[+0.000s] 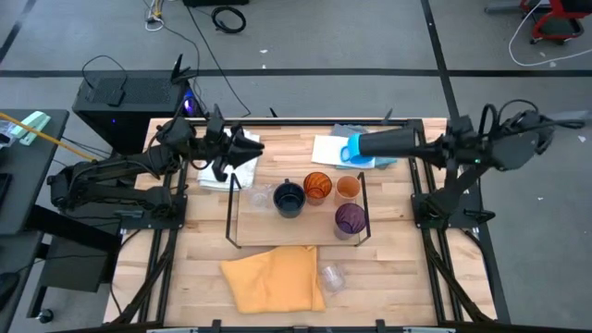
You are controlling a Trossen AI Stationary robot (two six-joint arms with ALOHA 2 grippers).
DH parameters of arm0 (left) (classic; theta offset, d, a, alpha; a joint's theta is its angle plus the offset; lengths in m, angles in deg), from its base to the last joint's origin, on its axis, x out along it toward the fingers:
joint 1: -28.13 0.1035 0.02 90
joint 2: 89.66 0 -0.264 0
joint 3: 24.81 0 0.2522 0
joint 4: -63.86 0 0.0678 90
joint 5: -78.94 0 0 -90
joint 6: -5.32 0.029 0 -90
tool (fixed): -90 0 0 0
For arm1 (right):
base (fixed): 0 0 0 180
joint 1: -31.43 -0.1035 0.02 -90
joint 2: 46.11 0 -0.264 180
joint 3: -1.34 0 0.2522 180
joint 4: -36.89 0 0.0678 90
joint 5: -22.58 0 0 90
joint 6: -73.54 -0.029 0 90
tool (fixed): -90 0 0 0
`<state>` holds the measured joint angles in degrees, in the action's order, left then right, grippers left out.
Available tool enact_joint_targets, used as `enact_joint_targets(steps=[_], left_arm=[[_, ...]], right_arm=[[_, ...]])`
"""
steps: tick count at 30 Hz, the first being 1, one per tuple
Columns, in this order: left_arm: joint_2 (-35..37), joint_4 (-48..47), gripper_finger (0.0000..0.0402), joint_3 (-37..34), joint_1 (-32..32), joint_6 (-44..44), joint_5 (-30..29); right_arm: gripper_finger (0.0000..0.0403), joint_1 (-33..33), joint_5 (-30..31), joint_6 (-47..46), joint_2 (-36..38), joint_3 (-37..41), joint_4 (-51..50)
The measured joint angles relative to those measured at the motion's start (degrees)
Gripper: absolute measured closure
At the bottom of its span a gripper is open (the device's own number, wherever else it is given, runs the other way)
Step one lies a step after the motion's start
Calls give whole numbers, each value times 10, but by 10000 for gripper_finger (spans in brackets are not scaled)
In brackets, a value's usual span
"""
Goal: Stack small to large cups/mugs on shelf
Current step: Put the black cup on the shelf aligned with the orange cup
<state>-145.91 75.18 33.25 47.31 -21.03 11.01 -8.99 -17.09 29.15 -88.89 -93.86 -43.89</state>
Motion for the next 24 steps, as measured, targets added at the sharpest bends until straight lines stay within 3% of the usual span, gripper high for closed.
enact_joint_targets(steps=[6,11,16,21,24], left_arm=[[0,0,297,0,0,-14,-25],[0,0,297,0,0,-15,-36],[0,0,297,0,0,-15,-44],[0,-1,297,0,0,-15,-45],[0,-1,297,0,0,-15,-45]], right_arm=[[403,0,-10,236,122,99,264],[403,0,-96,436,154,117,447],[403,0,-118,468,129,60,397],[403,0,-127,374,110,29,280],[403,0,-131,323,116,47,273]])
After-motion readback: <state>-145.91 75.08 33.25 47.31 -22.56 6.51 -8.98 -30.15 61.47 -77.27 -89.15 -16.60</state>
